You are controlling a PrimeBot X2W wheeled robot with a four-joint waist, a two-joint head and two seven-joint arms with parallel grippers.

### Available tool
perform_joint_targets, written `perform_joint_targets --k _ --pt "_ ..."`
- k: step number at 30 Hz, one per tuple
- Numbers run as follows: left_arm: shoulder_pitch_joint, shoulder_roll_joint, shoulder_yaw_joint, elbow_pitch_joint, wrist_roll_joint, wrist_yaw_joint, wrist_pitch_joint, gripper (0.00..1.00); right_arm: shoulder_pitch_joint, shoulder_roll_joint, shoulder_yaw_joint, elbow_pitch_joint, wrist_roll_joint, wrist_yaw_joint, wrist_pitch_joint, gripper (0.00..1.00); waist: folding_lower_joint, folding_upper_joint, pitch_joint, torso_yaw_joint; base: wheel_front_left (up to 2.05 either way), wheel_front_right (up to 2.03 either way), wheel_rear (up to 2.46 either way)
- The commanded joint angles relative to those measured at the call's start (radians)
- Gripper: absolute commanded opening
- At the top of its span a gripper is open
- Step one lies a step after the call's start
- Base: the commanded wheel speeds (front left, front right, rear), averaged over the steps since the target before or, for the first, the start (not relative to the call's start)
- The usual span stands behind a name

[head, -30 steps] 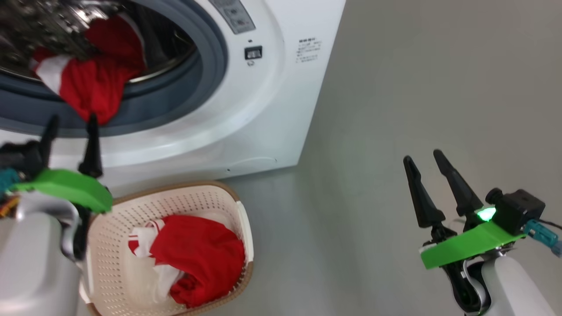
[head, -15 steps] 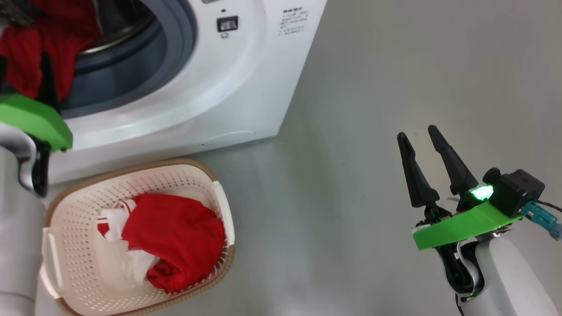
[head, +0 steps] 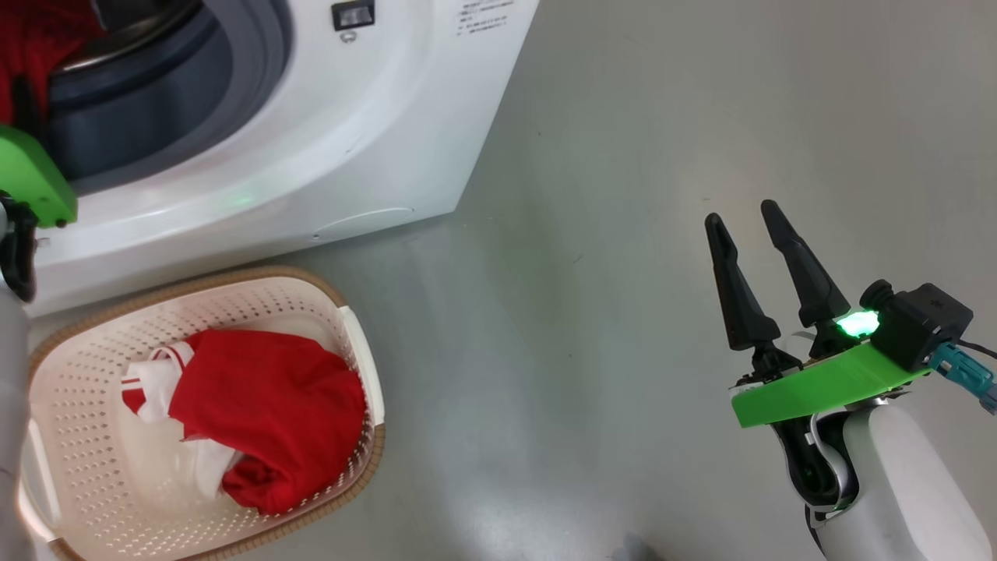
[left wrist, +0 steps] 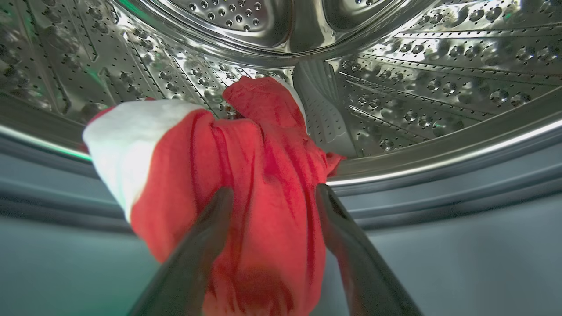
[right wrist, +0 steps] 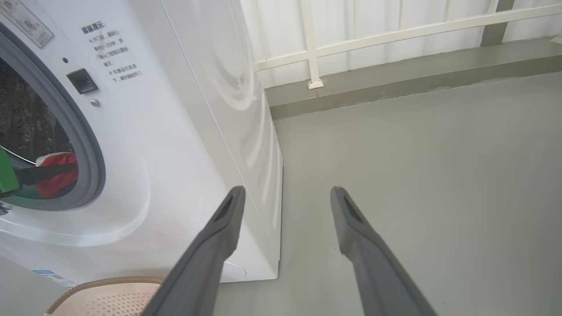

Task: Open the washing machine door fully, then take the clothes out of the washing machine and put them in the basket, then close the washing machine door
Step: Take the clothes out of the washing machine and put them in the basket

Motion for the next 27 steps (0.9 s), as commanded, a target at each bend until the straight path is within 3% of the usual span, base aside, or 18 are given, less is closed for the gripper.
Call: perform_joint_targets --k 1,8,13,14,15,16,17,27 --pt "-0.029 0.051 0.007 -0.009 0.004 0.012 0.006 1.00 0.002 0.000 0.015 -0.027 -0.013 0.003 -0.012 1.00 0.0000 0.0000 0.006 -0.005 0.00 0.00 0.00" --pt "-0.066 0.054 -0.024 0.069 0.017 0.023 0.111 1.00 -0.001 0.007 0.013 -0.029 -0.016 0.003 -0.012 1.00 0.0000 0.0000 0.014 -0.012 0.00 0.00 0.00" --pt "-0.072 0.055 -0.031 0.084 0.012 0.017 0.126 1.00 -0.002 0.011 0.011 -0.028 -0.017 0.003 -0.012 1.00 0.0000 0.0000 0.016 -0.014 0.00 0.00 0.00" --pt "-0.072 0.055 -0.033 0.087 0.011 0.016 0.127 0.92 -0.002 0.011 0.010 -0.028 -0.017 0.003 -0.012 1.00 0.0000 0.0000 0.015 -0.014 0.00 0.00 0.00" --pt "-0.071 0.055 -0.034 0.089 0.011 0.015 0.126 0.57 -0.001 0.011 0.010 -0.027 -0.017 0.003 -0.012 1.00 0.0000 0.0000 0.014 -0.013 0.00 0.00 0.00" --pt "-0.070 0.054 -0.035 0.091 0.009 0.013 0.126 0.44 -0.002 0.011 0.010 -0.026 -0.017 0.003 -0.012 1.00 0.0000 0.0000 0.013 -0.013 0.00 0.00 0.00" --pt "-0.069 0.054 -0.035 0.092 0.006 0.010 0.123 0.00 -0.002 0.011 0.011 -0.024 -0.017 0.003 -0.012 1.00 0.0000 0.0000 0.011 -0.013 0.00 0.00 0.00" --pt "-0.066 0.039 -0.048 0.092 -0.003 0.001 0.037 0.00 -0.003 0.011 0.017 -0.013 -0.016 0.003 -0.012 1.00 0.0000 0.0000 -0.020 -0.007 0.00 0.00 0.00"
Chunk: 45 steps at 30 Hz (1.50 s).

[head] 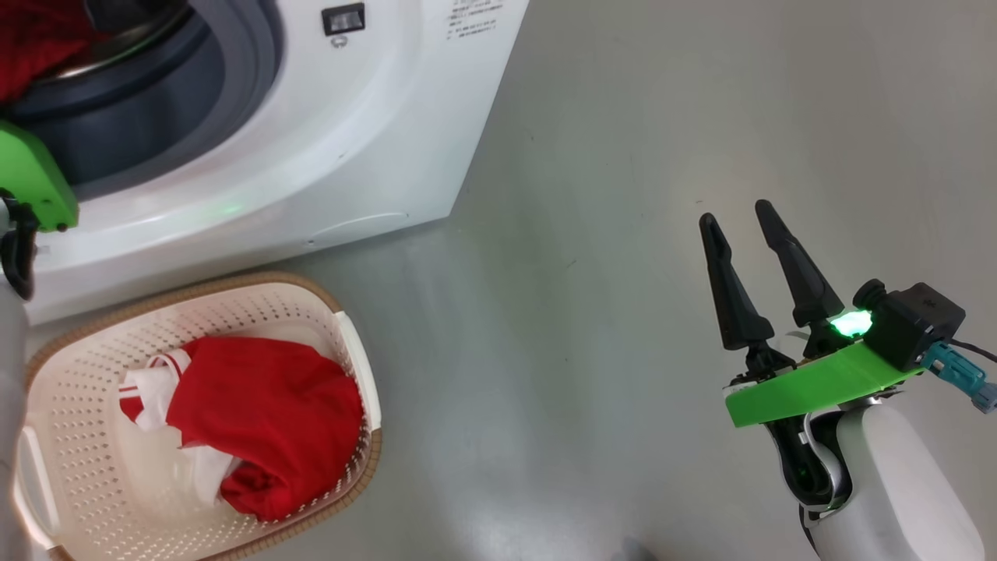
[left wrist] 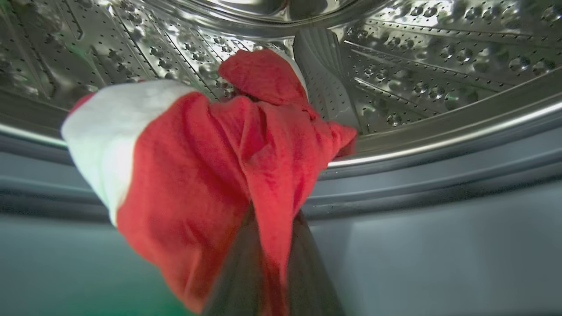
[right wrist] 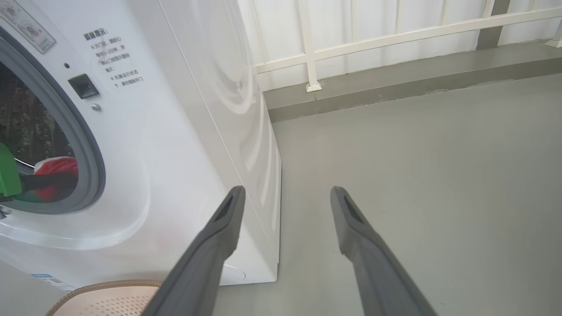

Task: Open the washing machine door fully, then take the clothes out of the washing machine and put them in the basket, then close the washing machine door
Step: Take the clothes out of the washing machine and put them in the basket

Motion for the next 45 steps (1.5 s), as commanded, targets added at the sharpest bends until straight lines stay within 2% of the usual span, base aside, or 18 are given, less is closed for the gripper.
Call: perform_joint_targets --k 1,17,26,29,37,44,45 --pt "-0.003 0.034 0.007 -0.017 -0.008 -0.006 -0.035 0.00 0.003 -0.005 0.018 -0.015 -0.004 0.003 -0.012 1.00 0.0000 0.0000 -0.020 0.004 0.00 0.00 0.00" --pt "0.095 -0.030 -0.035 -0.035 -0.016 -0.056 -0.242 0.00 0.045 -0.036 0.025 0.010 0.003 0.003 -0.012 1.00 0.0000 0.0000 -0.158 0.057 0.00 0.00 0.00" --pt "0.189 -0.067 -0.052 -0.116 -0.026 -0.073 -0.297 0.00 0.083 -0.065 0.030 0.028 0.010 0.003 -0.012 1.00 0.0000 0.0000 -0.245 0.099 0.00 0.00 0.00" --pt "0.232 -0.074 -0.053 -0.174 -0.032 -0.077 -0.300 0.00 0.097 -0.072 0.034 0.032 0.012 0.003 -0.012 1.00 0.0000 0.0000 -0.275 0.114 0.00 0.00 0.00" --pt "0.388 -0.072 -0.044 -0.431 -0.034 -0.081 -0.301 0.00 0.129 -0.086 0.039 0.040 0.020 0.003 -0.012 1.00 0.0000 0.0000 -0.338 0.153 0.00 0.00 0.00" --pt "0.547 -0.055 -0.036 -0.680 -0.040 -0.061 -0.300 0.00 0.158 -0.087 0.034 0.044 0.021 0.003 -0.012 1.00 0.0000 0.0000 -0.374 0.182 0.00 0.00 0.00" --pt "0.547 -0.055 -0.036 -0.680 -0.040 -0.061 -0.300 0.00 0.158 -0.087 0.034 0.044 0.021 0.003 -0.012 1.00 0.0000 0.0000 -0.374 0.182 0.00 0.00 0.00"
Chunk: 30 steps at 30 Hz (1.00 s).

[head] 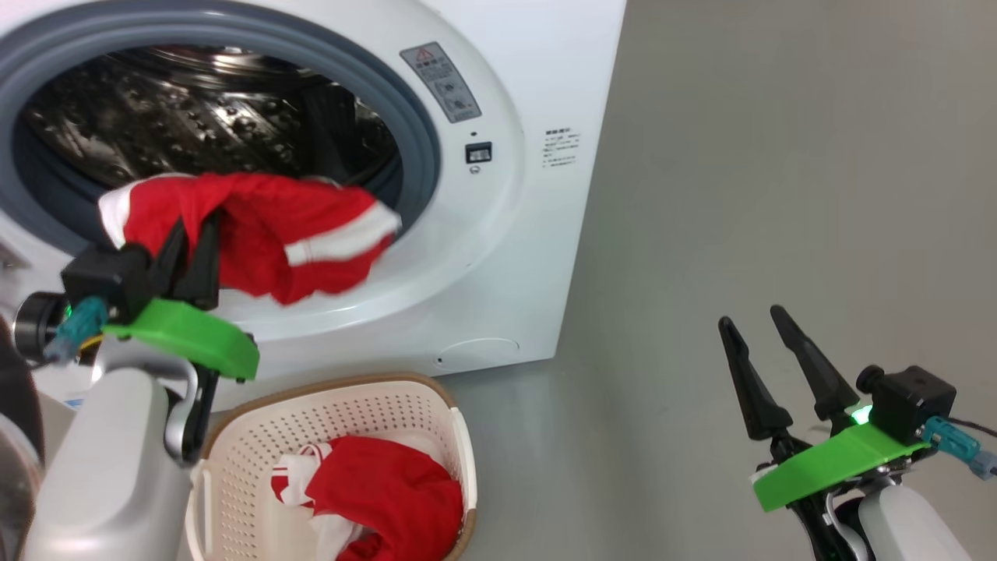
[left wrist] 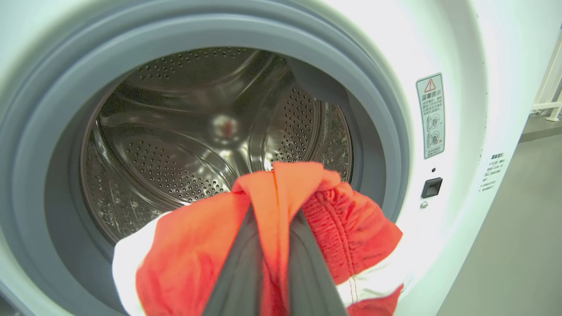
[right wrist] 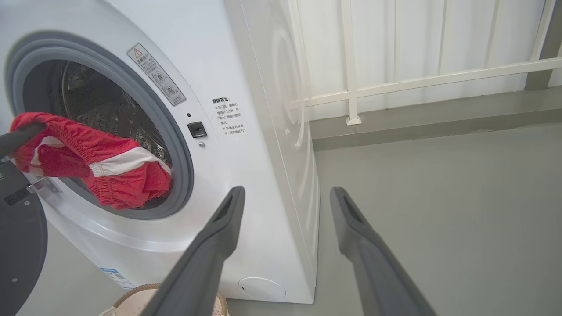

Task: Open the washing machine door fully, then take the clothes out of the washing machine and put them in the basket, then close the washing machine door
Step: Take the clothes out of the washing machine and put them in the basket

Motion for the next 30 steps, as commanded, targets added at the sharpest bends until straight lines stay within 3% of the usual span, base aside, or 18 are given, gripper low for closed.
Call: perform_joint_targets --k 1,17,22,30 --pt "0.004 0.047 0.034 -0.052 -0.011 0.012 -0.009 0.00 0.015 -0.009 0.018 -0.021 0.003 0.003 -0.012 1.00 0.0000 0.0000 -0.016 0.017 0.00 0.00 0.00" --pt "0.384 0.081 0.072 -0.695 -0.052 0.145 0.118 0.00 0.030 -0.024 0.024 -0.011 0.021 0.003 -0.012 1.00 0.0000 0.0000 -0.054 0.058 0.00 0.00 0.00" --pt "0.446 0.077 0.079 -0.744 -0.069 0.166 0.133 0.00 0.028 -0.030 0.028 -0.011 0.024 0.003 -0.012 1.00 0.0000 0.0000 -0.050 0.060 0.00 0.00 0.00" --pt "0.498 0.052 0.047 -0.680 -0.075 0.169 0.114 0.00 0.024 -0.032 0.029 -0.015 0.024 0.003 -0.012 1.00 0.0000 0.0000 -0.038 0.053 0.00 0.00 0.00"
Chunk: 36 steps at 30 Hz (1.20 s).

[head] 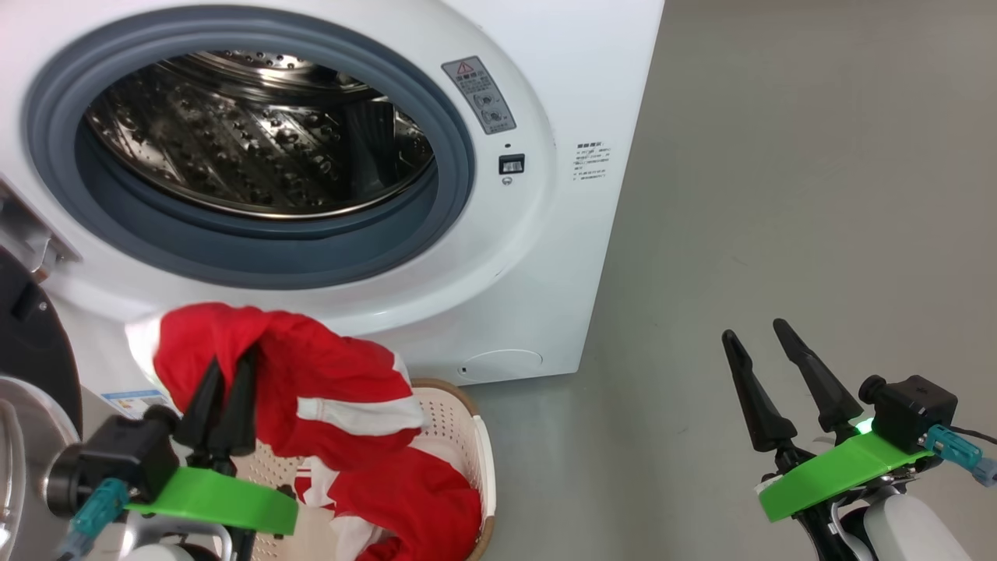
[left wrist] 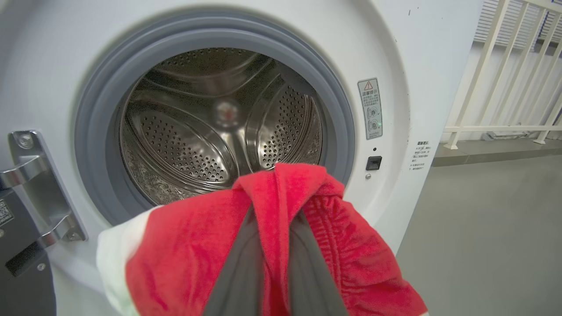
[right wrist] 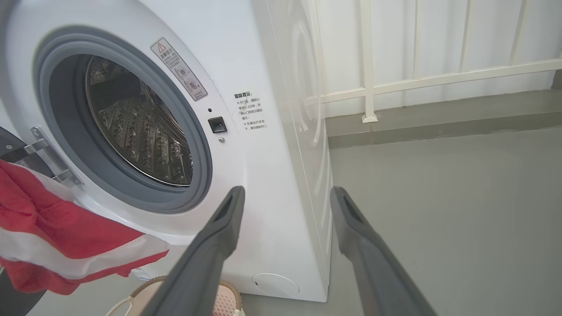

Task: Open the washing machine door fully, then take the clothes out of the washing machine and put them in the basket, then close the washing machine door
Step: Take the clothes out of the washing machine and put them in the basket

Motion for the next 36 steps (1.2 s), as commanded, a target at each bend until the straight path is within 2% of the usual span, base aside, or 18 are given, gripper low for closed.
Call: perform_joint_targets --k 1,21,36 --pt "-0.016 0.017 0.035 -0.008 -0.009 0.012 -0.013 0.00 -0.003 -0.011 0.017 -0.025 0.005 0.003 -0.012 1.00 0.0000 0.0000 0.002 -0.002 0.00 0.00 0.00" --pt "-0.089 -0.018 -0.005 0.461 -0.045 -0.055 -0.079 0.00 -0.023 -0.014 0.022 -0.027 0.005 0.003 -0.012 1.00 0.0000 0.0000 0.035 -0.047 0.00 0.00 0.00" --pt "-0.287 -0.050 -0.003 0.861 -0.080 -0.129 -0.121 0.00 -0.052 0.001 0.023 -0.035 0.002 0.003 -0.012 1.00 0.0000 0.0000 0.106 -0.081 0.00 0.00 0.00"
